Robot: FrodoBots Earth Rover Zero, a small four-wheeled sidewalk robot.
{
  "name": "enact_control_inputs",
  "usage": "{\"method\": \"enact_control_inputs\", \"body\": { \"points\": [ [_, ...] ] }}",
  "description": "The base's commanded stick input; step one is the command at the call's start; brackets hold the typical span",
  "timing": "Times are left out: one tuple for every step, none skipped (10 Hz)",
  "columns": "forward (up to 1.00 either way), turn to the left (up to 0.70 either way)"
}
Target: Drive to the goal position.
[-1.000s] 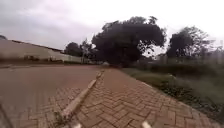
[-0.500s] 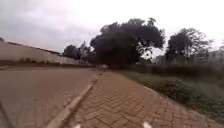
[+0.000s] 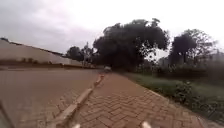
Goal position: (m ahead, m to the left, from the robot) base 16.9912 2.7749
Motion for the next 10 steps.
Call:
{"method": "enact_control_inputs", "body": {
  "points": [
    [0.7,0.09],
    [0.7,0.15],
    [0.7,0.11],
    [0.7,0.16],
    [0.7,0.14],
    [0.7,-0.02],
    [0.7,-0.16],
    [0.7,-0.29],
    [0.7,-0.35],
    [0.7,-0.35]
  ]
}}
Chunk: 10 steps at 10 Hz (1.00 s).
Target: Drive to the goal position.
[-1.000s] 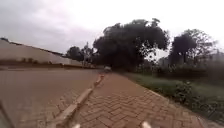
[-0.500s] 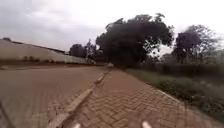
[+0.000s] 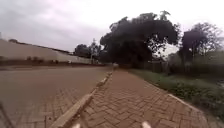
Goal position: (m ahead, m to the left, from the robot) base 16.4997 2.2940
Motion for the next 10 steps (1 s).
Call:
{"method": "enact_control_inputs", "body": {
  "points": [
    [0.7,-0.35],
    [0.7,-0.35],
    [0.7,-0.35],
    [0.7,-0.35],
    [0.7,-0.35],
    [0.7,-0.35],
    [0.7,-0.35],
    [0.7,-0.27],
    [0.7,-0.12],
    [0.7,0.16]
  ]
}}
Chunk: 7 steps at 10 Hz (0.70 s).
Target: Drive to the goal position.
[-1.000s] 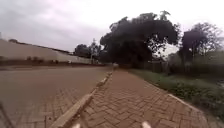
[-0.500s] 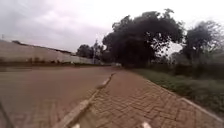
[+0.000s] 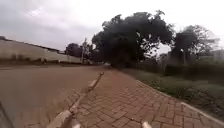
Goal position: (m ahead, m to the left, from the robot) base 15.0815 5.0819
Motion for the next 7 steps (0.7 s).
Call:
{"method": "enact_control_inputs", "body": {
  "points": [
    [0.7,0.11],
    [0.7,0.07],
    [0.7,0.04],
    [0.7,0.08],
    [0.7,0.03],
    [0.7,0.08],
    [0.7,0.0]
  ]
}}
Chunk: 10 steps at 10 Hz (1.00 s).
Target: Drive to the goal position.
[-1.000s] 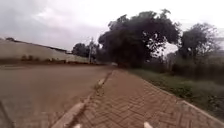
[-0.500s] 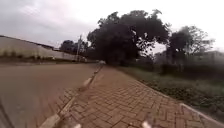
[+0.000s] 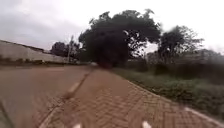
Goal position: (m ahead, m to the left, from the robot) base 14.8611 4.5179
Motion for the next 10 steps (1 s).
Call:
{"method": "enact_control_inputs", "body": {
  "points": [
    [0.7,0.0],
    [0.7,0.0],
    [0.7,0.0],
    [0.7,0.0],
    [0.7,0.0],
    [0.7,0.0],
    [0.7,0.0],
    [0.7,0.0],
    [0.7,0.0],
    [0.7,0.0]
  ]
}}
